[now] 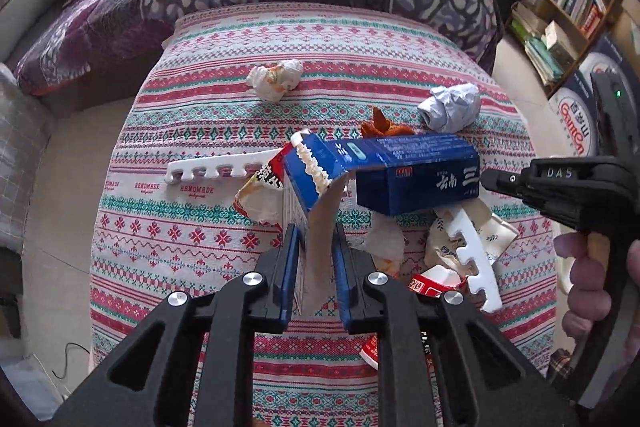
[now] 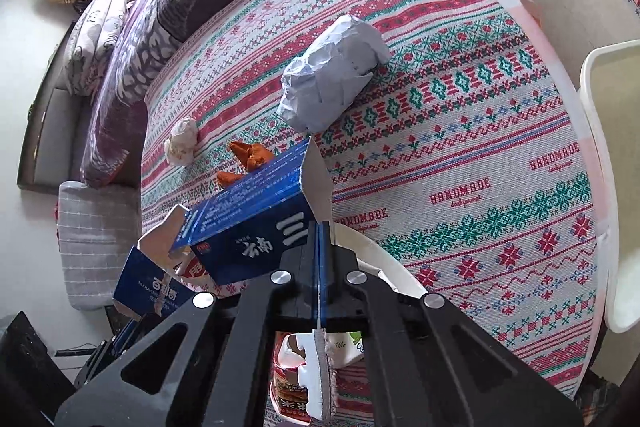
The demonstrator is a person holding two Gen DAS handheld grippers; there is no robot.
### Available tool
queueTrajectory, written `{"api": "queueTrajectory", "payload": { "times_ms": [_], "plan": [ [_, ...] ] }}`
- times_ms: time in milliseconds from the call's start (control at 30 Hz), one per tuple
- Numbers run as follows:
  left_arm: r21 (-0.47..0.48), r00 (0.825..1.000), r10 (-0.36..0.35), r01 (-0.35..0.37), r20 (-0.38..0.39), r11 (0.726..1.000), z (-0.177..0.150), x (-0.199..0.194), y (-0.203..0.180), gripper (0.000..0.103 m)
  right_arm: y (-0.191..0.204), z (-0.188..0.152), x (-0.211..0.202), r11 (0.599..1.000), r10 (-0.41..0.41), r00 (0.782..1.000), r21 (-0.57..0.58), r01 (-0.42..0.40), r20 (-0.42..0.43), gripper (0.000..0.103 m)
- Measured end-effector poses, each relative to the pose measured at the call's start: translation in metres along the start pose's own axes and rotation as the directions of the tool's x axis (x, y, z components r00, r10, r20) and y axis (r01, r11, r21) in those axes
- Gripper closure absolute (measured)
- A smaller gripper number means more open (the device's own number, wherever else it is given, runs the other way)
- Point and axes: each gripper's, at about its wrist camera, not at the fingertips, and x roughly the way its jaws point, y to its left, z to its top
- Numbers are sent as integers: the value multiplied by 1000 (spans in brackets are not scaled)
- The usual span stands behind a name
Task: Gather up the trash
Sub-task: 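Reach the right gripper down and grasp the red-and-white snack cup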
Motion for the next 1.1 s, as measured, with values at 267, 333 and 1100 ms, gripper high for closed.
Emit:
{"api": "queueTrajectory", "payload": {
  "times_ms": [267, 333, 1100],
  "plan": [
    [-111, 992, -43, 56, 123, 992, 0, -44, 16, 89, 20, -5, -40, 988, -7, 995, -155, 23, 104, 77],
    [-117, 990, -41, 57, 135, 991, 0, -48, 19, 89, 22, -12, -43, 989, -7, 998, -146, 16, 64, 52],
    [-196, 983, -10, 46, 182, 980, -14, -74, 65, 89, 42, -135, 41, 985, -157, 980, -83, 148, -120, 68]
  ]
}}
